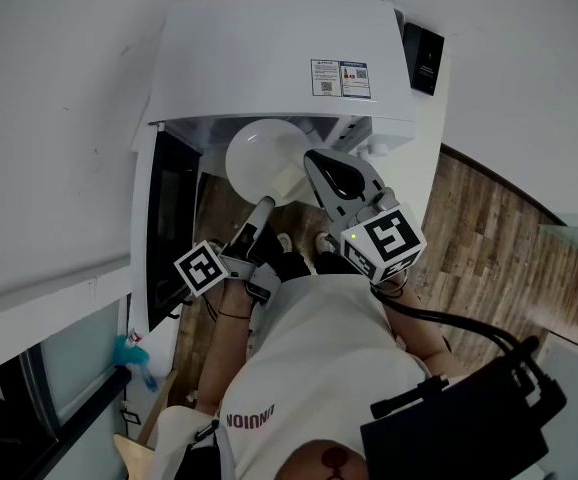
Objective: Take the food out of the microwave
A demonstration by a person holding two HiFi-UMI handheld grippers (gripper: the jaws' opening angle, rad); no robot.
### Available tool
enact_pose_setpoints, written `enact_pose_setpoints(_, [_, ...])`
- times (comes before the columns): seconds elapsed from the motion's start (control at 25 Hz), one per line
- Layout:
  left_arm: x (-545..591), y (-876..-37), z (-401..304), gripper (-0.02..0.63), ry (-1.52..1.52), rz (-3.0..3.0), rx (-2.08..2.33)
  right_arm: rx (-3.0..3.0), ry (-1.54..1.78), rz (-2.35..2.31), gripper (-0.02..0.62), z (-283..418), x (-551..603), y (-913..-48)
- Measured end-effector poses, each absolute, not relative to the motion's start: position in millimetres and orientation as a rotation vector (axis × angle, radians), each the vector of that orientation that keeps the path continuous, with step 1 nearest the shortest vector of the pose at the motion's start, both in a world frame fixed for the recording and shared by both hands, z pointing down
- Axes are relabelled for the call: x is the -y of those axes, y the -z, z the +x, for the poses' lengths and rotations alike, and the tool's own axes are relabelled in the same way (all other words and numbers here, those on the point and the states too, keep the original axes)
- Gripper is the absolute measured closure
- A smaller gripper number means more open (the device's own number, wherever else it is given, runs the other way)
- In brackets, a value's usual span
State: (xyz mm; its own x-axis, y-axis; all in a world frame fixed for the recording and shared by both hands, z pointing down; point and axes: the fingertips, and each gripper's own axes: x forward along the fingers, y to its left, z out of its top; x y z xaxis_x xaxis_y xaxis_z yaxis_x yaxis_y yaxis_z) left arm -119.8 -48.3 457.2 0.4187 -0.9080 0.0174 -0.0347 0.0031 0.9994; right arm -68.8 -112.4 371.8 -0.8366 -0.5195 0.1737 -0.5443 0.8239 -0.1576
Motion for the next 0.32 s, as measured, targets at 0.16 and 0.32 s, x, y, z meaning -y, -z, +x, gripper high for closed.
enact_pose_setpoints(0.16, [49.0, -456.8, -120.0, 0.580, 0.862, 1.405, 0.910, 2.881, -0.307, 0.843, 0.574, -68.8, 112.9, -372.7])
enact_pose_setpoints(0.32, [48.5, -456.8, -120.8, 0.580, 0.861, 1.405, 0.913, 2.884, -0.305, 0.838, 0.574, -69.2, 112.4, -372.5])
